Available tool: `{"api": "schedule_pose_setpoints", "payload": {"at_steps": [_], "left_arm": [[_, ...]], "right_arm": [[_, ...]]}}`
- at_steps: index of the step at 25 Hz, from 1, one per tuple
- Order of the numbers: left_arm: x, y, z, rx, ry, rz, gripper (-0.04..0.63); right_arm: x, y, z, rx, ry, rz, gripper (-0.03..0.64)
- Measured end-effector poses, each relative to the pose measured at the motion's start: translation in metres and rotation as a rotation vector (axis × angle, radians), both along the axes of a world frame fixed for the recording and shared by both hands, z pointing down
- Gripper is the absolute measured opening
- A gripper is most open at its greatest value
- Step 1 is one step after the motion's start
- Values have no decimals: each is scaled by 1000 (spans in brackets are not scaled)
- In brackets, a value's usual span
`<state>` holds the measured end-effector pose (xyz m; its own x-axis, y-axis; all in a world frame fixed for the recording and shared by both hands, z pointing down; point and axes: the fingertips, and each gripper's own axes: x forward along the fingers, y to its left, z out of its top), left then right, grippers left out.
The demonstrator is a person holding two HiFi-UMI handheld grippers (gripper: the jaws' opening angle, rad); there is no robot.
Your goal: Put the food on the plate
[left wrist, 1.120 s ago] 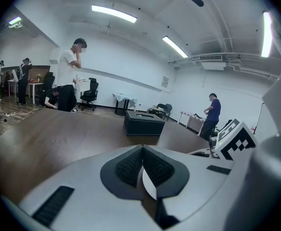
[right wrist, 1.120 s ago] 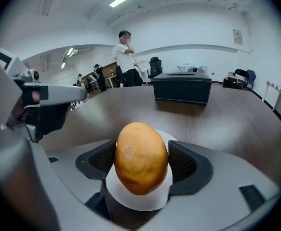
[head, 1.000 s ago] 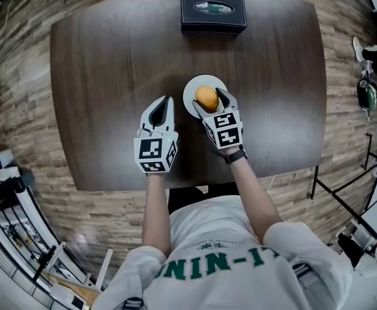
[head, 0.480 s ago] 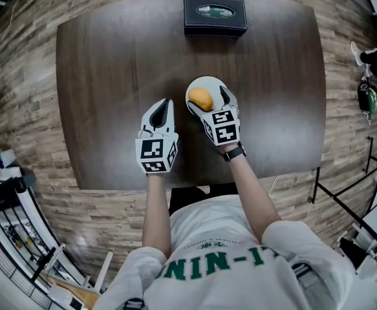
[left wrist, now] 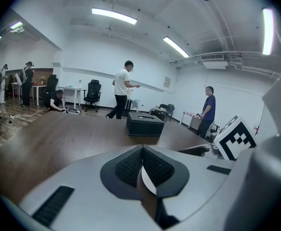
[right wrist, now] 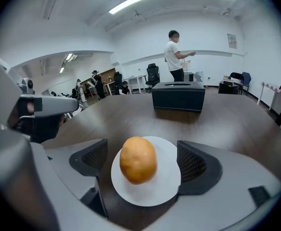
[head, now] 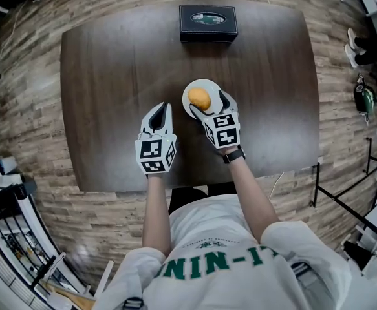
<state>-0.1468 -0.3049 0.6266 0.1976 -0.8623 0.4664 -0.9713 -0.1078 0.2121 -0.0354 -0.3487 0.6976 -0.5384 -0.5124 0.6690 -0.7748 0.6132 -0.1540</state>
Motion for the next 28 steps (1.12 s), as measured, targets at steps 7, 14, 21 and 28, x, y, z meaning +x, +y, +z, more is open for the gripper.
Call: {"api": "schedule_pose_setpoints", "payload": {"at_steps": [7,14,21,28], "left_arm": [[5,3,-21,33,10,-16,14],[8,0,-66,99,-22,1,14],[18,2,-116,161,-16,17,14],[19,8,-176,262,-36,25,14]], "right_arm": [[30,5,-35,34,-33,52,357],[47,9,-88,87,-104,61,256],[59,15,-163,223,-144,71,191],[75,17,-243,361,-210,126,138]]}}
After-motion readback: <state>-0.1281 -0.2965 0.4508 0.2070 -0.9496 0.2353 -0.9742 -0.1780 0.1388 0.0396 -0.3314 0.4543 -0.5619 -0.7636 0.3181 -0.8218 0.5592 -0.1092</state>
